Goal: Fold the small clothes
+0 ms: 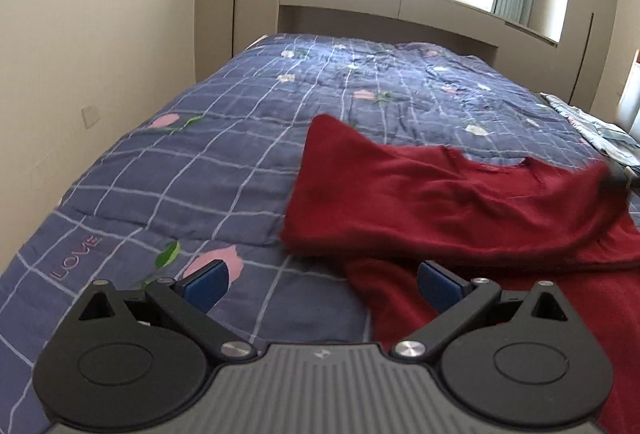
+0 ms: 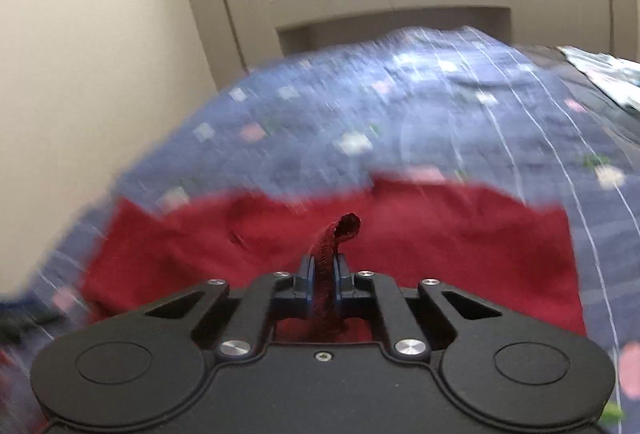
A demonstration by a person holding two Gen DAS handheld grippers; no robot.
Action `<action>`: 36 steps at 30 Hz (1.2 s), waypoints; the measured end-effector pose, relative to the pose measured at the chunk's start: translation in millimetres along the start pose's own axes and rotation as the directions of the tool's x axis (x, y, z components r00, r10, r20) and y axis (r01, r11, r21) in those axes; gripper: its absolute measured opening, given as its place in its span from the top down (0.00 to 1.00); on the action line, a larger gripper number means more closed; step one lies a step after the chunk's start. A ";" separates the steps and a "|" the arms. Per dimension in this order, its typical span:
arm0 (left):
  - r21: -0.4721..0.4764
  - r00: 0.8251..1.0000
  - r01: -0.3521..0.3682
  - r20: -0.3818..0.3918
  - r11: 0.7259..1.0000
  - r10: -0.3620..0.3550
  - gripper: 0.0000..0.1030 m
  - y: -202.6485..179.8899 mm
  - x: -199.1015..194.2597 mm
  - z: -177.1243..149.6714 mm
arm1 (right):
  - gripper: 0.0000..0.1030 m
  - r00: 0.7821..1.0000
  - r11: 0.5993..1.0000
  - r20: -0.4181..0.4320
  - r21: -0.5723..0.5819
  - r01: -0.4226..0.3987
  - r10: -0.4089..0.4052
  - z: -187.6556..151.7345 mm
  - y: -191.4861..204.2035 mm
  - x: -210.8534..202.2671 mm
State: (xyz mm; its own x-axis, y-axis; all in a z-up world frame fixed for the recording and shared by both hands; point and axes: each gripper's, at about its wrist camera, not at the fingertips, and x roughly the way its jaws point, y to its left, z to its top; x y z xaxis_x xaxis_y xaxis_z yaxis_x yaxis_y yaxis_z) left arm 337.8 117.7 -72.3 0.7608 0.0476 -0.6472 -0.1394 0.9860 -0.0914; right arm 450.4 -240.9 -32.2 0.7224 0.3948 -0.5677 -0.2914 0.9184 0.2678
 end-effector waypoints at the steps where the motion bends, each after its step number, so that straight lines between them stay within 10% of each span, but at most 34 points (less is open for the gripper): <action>1: 0.001 1.000 0.003 -0.006 1.000 -0.003 0.01 -0.3 3.2 -0.1 | 0.92 0.999 0.999 0.021 0.010 -0.031 0.031 13.9 3.9 -4.5; 8: 0.042 0.999 -0.023 -0.022 0.999 0.024 0.01 -21.2 33.2 7.2 | 0.98 0.948 0.966 0.190 -0.076 -0.245 0.256 126.0 63.4 -39.4; 14: 0.104 0.993 -0.113 -0.007 0.988 0.115 0.10 -33.7 59.9 14.8 | 0.98 0.919 0.944 0.239 -0.181 -0.276 0.314 171.1 94.6 -56.6; 21: 0.071 0.996 -0.088 0.021 0.994 0.087 0.80 -30.1 65.5 26.8 | 0.98 0.924 0.956 0.261 -0.168 -0.241 0.279 182.7 78.0 -61.8; 24: 0.081 0.995 -0.092 0.050 0.992 0.089 0.87 -32.6 56.4 25.5 | 0.98 0.937 0.969 0.260 -0.143 -0.201 0.233 171.7 55.9 -62.3; 32: -0.054 0.999 -0.023 -0.031 0.998 0.021 0.86 -6.8 65.5 23.1 | 0.98 0.996 1.000 0.088 0.008 -0.010 0.009 77.6 -36.9 -22.0; 36: -0.044 0.998 0.005 -0.056 0.999 -0.008 0.50 -0.4 56.8 21.6 | 0.98 0.999 0.996 -0.019 0.076 0.044 -0.043 24.8 -61.8 -3.6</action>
State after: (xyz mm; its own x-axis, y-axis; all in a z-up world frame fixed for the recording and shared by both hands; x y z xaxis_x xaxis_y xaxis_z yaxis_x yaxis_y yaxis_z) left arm 394.7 123.5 -92.7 0.7249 0.0308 -0.6882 -0.1635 0.9782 -0.1284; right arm 481.4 -299.8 -27.3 0.7220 0.3557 -0.5935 -0.2109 0.9301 0.3008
